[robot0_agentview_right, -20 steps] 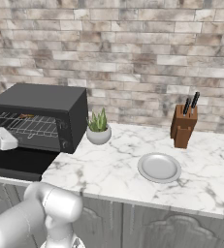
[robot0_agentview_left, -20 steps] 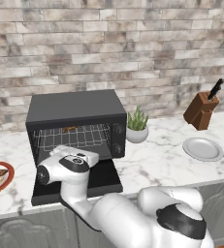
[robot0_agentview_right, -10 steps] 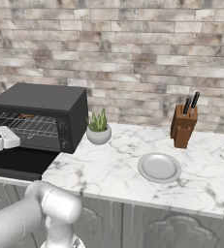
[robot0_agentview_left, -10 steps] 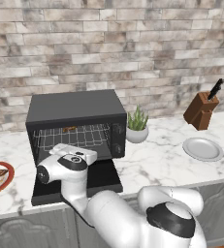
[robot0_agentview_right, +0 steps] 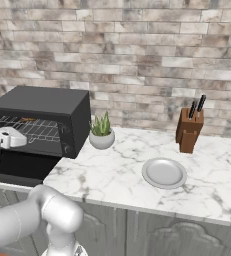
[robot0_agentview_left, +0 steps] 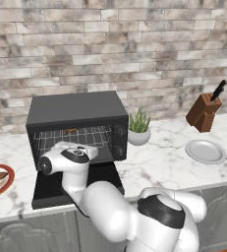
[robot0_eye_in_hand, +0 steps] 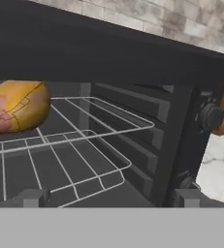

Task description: Open the toaster oven door. Place the baguette on the bottom rack in the toaster oven and place the chicken drumstick on the top rack.

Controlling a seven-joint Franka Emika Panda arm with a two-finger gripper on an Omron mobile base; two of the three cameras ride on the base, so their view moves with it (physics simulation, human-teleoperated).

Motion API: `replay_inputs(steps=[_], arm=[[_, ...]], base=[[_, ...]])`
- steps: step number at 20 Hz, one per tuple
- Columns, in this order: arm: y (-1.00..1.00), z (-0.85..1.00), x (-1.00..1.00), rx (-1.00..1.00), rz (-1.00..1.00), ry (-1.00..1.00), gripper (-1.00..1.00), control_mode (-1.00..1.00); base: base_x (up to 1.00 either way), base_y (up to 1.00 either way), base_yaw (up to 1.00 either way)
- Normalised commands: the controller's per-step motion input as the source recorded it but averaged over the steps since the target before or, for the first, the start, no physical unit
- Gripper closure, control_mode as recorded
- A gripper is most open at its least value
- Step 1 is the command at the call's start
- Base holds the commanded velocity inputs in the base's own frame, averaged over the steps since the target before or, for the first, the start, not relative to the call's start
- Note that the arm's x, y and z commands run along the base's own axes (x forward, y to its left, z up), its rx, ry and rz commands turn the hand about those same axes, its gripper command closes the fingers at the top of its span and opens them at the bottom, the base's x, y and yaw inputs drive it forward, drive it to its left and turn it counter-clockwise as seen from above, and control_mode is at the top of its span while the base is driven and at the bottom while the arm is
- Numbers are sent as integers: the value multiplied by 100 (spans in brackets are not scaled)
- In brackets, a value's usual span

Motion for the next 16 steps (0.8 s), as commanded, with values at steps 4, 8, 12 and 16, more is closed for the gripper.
replay_inputs(steps=[4,8,12,16], arm=[[16,-16,27,0,5,1,-100,-100],[28,-17,17,0,10,1,-100,-100],[25,-10,18,0,9,0,-100,-100],[15,-6,18,0,4,0,-100,-100]], base=[[0,0,0],[0,0,0],[0,0,0],[0,0,0]])
